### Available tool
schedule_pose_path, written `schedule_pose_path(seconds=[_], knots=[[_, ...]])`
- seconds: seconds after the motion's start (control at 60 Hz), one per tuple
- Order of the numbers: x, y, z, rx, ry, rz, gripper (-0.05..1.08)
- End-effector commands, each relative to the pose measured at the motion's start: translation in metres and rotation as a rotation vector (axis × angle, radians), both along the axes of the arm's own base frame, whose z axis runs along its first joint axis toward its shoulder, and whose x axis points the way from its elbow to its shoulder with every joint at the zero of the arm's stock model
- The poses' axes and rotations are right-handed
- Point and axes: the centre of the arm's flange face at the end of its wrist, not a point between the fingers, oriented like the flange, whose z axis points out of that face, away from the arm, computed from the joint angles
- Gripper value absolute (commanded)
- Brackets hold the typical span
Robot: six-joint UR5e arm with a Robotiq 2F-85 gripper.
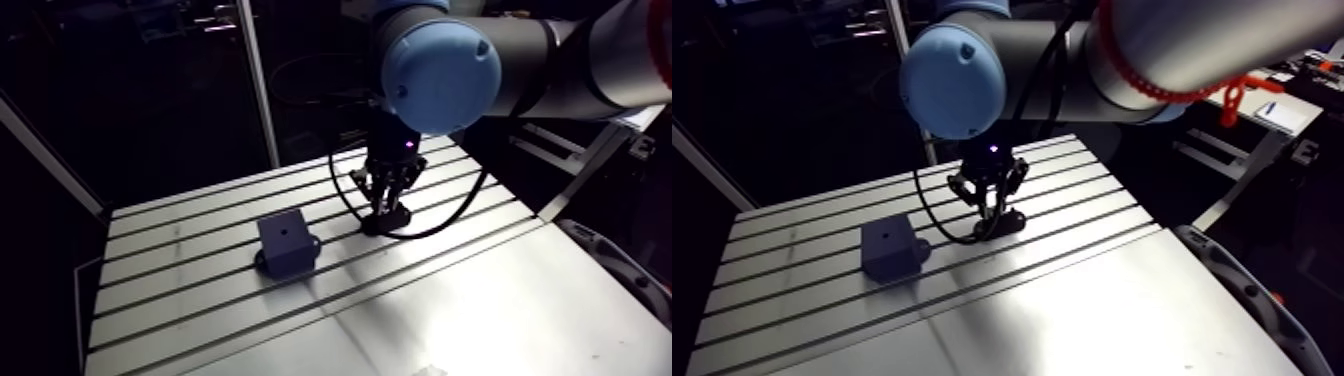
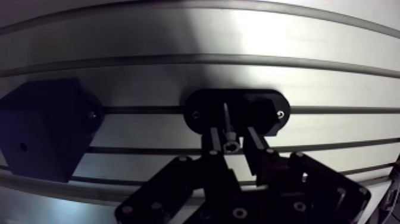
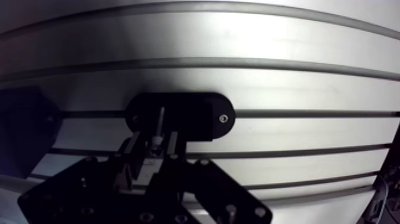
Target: Pick up the M10 bolt and insert it into the hole until fully seated.
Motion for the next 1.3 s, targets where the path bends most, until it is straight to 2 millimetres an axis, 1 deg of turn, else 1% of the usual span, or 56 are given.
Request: schedule_pose_path(seconds=[0.017,0.533,0.733,1.1,1.3], knots=[[0.0005,-0.0002,-0.0006,-0.002,-0.002,0.0,0.66],[0.0009,-0.0006,-0.0001,-0.004,-0.003,0.0,0.68],[0.0009,-0.0005,-0.0009,-0.004,-0.004,0.0,0.71],[0.0015,-0.0004,-0.0024,-0.002,-0.01,0.0,0.71],[0.0024,0.0009,-0.0027,0.013,-0.015,0.002,0.78]])
